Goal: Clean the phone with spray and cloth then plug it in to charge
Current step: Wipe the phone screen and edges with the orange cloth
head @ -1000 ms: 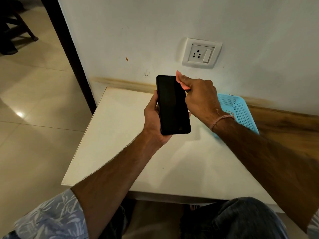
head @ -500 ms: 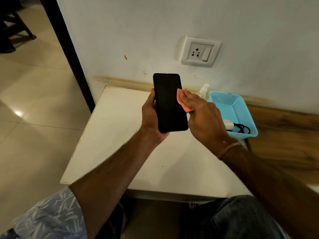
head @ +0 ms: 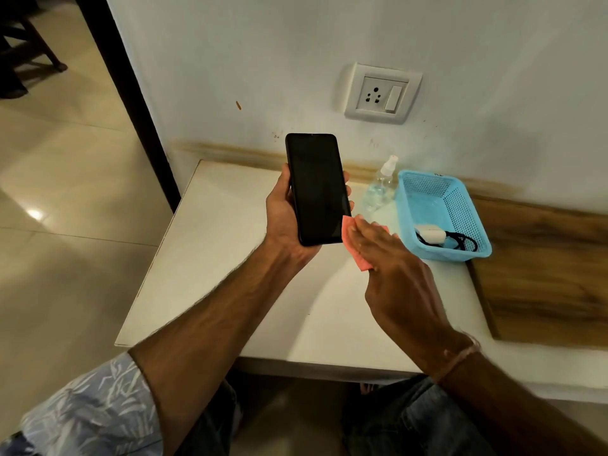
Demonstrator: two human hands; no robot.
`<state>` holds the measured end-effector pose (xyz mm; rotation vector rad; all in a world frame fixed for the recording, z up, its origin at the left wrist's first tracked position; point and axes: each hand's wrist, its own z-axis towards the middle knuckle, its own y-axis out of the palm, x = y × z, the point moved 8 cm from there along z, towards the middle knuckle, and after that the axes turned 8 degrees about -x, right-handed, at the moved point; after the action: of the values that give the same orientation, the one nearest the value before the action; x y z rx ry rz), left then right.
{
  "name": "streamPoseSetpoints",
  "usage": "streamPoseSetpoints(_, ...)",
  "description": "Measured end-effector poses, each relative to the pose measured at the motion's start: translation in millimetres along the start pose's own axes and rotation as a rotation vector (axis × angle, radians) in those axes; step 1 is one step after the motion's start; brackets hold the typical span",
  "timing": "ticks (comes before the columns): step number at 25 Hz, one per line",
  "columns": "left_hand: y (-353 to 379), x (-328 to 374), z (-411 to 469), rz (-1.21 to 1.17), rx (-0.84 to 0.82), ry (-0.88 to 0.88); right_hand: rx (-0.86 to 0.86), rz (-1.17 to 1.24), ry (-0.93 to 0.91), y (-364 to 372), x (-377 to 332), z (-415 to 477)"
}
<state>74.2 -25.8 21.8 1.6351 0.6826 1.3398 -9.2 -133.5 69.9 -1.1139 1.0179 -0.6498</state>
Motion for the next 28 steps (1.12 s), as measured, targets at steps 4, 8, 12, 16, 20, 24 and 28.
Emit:
streamPoseSetpoints(4, 0.2, -3.0, -2.1, 0.012, 0.032, 0.004, 0.033, -0.028, -0.005, 1.7, -4.6, -6.3)
streamPoseSetpoints(8, 4.1, -9.9, -3.3, -0.032, 0.014, -0.042, 0.083, -0.076, -0.128, 7.4, -30.1, -7.5)
streamPoseSetpoints(12, 8.2, -15.2, -4.5, -0.058, -0.053, -0.086, 0.018, -0.109, -0.244, 22.2, -51.6, -6.9)
streamPoseSetpoints(16, 8.9, -11.3, -3.0, -0.068, -0.040, -0.052, 0.050, -0.125, -0.272, 7.2, -37.8, -11.5)
streamPoseSetpoints(20, 8.4, -5.3, -2.4, -0.068, -0.021, 0.016, 0.056, -0.105, -0.186, 0.2, -13.5, -10.7)
streamPoseSetpoints(24, 8.4, -4.8, -2.5, -0.049, -0.006, 0.024, 0.069, -0.090, -0.147, 2.6, -4.5, -5.7)
streamPoseSetpoints(28, 9.4, -4.6, -3.7, 0.050, -0.010, 0.007, 0.122, -0.028, -0.059, -7.3, 7.4, 6.0)
